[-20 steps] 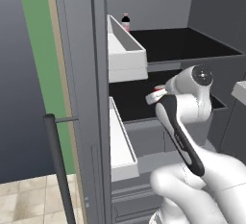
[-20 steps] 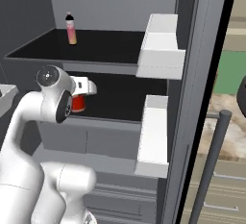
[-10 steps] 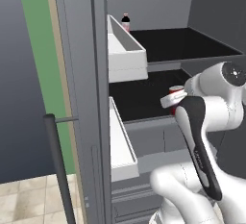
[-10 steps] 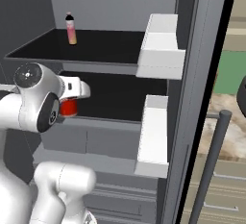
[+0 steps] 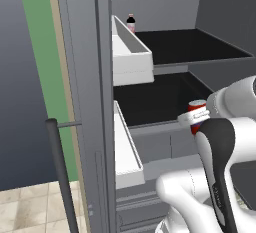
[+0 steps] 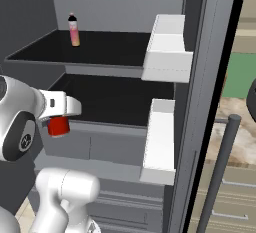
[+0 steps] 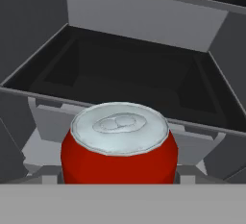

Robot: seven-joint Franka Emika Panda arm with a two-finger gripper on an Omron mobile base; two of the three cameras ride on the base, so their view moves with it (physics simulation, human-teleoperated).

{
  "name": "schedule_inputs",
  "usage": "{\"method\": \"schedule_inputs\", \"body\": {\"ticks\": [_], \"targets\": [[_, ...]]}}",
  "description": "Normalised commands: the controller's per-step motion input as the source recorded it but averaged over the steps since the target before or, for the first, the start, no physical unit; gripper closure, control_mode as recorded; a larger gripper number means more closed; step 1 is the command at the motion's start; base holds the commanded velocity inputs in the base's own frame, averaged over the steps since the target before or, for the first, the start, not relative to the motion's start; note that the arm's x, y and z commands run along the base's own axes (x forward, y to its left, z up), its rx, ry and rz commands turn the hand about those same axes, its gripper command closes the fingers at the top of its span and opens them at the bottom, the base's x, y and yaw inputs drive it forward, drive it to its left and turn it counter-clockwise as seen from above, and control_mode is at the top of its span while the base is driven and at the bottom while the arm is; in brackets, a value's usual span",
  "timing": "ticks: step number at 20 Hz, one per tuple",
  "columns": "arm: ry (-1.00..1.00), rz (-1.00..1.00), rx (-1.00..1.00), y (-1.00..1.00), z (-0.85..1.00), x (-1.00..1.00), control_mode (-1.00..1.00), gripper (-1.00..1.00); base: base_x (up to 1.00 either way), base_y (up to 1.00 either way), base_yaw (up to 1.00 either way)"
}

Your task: Open the fridge, grab two sodas, and place both sodas inside the bowl with ice on the dining counter.

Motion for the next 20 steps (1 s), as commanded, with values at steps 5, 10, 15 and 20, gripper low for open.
{"method": "schedule_inputs", "body": {"ticks": [5,10,15,20], "targets": [[0.00,-0.03,-0.02,-0.02,-0.16,-0.52,-1.00,1.00,0.00,0.00,0.00],[0.00,0.01,-0.07,0.08,-0.19,-0.05,1.00,1.00,-0.17,0.00,0.00],[0.00,0.00,0.00,0.00,0.00,0.00,1.00,1.00,-0.81,-0.21,-0.09],[0.00,0.00,0.00,0.00,0.00,0.00,1.00,1.00,-0.80,-0.45,-0.22]]}}
